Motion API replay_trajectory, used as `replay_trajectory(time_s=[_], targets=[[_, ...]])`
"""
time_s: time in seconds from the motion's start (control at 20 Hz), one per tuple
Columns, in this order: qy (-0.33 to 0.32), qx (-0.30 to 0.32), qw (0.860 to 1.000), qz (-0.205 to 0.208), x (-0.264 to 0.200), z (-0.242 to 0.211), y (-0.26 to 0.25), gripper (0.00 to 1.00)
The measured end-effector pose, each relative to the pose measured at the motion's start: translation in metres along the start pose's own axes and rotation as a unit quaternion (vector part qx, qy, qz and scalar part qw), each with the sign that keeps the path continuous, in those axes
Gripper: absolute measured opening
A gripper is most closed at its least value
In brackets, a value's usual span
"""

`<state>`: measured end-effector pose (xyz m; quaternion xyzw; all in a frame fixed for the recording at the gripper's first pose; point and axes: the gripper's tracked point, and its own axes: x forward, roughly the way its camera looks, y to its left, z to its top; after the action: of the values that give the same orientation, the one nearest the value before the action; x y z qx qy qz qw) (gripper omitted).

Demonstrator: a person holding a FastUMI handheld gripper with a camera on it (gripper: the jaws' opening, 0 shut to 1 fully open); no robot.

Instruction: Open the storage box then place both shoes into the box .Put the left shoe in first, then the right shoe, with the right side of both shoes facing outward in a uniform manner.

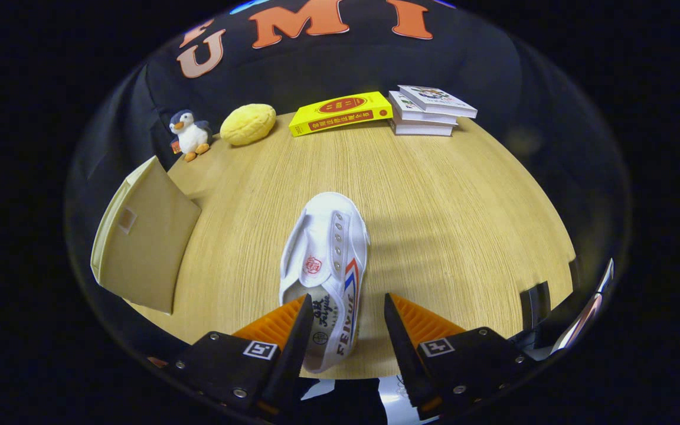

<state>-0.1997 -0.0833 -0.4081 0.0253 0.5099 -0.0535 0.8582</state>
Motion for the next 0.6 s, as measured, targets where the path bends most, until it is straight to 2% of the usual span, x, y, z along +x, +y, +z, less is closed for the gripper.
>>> replay_trajectory(time_s=[0.25,0.3,0.45,0.55,0.6], targets=[[-0.059,-0.023,0.998,-0.005,0.031,0.014,-0.001,0.59],[-0.064,-0.022,0.998,-0.004,0.039,0.014,0.002,0.52],[-0.068,-0.014,0.998,-0.009,0.051,0.016,0.006,0.45],[-0.072,0.001,0.997,-0.017,0.055,0.019,-0.001,0.34],[-0.069,0.008,0.997,-0.025,0.056,0.02,-0.006,0.24]])
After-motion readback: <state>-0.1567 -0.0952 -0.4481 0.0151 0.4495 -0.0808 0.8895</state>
